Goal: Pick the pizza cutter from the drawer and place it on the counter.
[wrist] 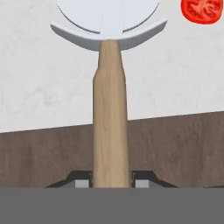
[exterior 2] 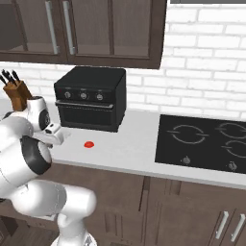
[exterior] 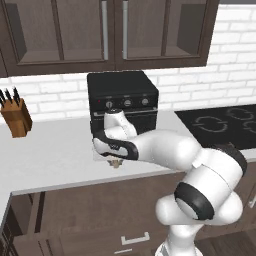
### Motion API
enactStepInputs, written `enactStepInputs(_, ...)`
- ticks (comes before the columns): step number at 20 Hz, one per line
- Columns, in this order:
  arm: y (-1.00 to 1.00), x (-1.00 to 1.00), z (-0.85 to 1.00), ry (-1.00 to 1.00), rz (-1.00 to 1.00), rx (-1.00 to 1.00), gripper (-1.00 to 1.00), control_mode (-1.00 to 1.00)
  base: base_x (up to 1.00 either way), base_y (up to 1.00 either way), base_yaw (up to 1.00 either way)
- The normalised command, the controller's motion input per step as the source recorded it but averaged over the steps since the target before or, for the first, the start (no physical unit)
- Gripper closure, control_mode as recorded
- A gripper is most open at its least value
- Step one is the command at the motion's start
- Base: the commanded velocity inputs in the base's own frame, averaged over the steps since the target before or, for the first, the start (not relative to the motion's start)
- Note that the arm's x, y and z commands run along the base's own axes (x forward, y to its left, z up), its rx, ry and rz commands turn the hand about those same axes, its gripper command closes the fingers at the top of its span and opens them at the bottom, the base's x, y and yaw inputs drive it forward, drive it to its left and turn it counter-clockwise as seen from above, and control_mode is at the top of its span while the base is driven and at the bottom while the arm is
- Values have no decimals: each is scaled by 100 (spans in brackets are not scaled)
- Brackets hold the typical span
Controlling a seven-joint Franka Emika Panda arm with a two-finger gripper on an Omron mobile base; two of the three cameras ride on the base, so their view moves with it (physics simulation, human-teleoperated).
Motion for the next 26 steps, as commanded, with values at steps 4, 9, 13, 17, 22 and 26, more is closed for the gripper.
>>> enactStepInputs(4, 32, 51, -50, 0, 0, -7, 100, -100, 0, 0, 0)
enactStepInputs(9, 19, 47, -56, 0, 0, -4, 100, -100, 0, 0, 0)
enactStepInputs(13, 22, 53, -43, 0, 0, -2, 100, -100, 0, 0, 0)
enactStepInputs(17, 21, 42, -29, 0, 0, -2, -100, -100, 0, 0, 0)
enactStepInputs(22, 2, -6, -1, -3, 0, -1, -100, -100, 0, 0, 0)
enactStepInputs(26, -13, -32, 15, -12, -1, 0, -100, -100, 0, 0, 0)
